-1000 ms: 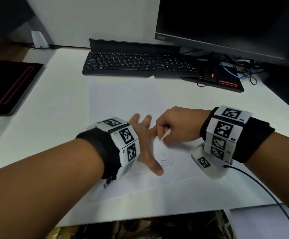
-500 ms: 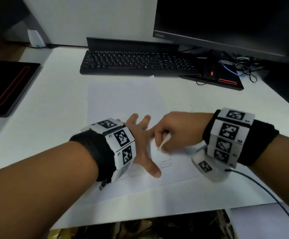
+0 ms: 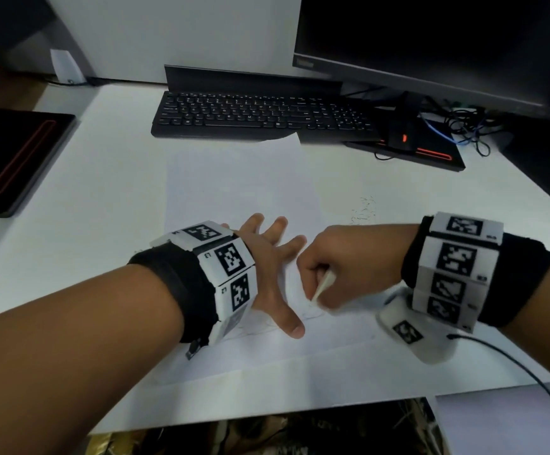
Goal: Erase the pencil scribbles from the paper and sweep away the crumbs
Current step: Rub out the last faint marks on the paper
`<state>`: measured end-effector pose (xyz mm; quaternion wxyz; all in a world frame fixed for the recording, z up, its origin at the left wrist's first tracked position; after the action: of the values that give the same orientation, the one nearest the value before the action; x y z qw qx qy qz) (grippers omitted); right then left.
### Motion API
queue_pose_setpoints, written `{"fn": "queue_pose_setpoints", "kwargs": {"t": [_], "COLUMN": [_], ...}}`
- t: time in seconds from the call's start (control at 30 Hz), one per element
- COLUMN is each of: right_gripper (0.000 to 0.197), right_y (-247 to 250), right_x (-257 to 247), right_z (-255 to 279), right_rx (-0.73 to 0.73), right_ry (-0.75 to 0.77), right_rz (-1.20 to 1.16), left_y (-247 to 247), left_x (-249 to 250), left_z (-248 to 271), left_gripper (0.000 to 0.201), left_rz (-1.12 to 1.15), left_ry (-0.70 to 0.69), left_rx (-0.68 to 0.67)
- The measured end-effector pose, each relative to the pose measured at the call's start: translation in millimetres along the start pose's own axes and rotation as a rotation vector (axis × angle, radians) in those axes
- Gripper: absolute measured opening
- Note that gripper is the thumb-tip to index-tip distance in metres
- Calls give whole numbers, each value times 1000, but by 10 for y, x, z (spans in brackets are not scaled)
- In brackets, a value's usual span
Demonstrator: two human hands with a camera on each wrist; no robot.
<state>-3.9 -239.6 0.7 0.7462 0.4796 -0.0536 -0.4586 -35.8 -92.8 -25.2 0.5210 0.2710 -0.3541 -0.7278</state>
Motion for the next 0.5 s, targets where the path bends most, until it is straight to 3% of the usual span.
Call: {"fn": "queue_pose_setpoints", "kwargs": {"t": [0.1, 0.23, 0.4, 0.5], "right_gripper": [8, 10, 11, 12], "right_y": [131, -16, 106, -27], "right_x": [121, 15, 124, 18], "right_z": [6, 24, 57, 49], "right_rx": [70, 5, 83, 20], "right_ry": [-77, -5, -80, -24], "right_rz": [-19, 2, -22, -19], "left_y": [-13, 7, 12, 15], "left_x": [4, 5, 30, 20], "left_z": [-10, 9, 18, 15], "left_gripper": [129, 127, 128, 127], "left_rz": [-1, 7, -12, -8], "left_ry": [6, -1, 12, 10], "left_rx": [6, -9, -9, -14]}}
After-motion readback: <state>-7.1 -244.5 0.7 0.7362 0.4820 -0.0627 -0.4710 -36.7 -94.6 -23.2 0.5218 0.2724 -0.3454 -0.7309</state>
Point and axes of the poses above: each hand's wrist, its own z-axis away from the middle knuckle, its own y-axis out of the back of the hand, x = y × z, the point moved 1 cm from there along -z, towards the middle knuckle, and after that the axes turned 3 degrees about -z, right-handed, at the moved point
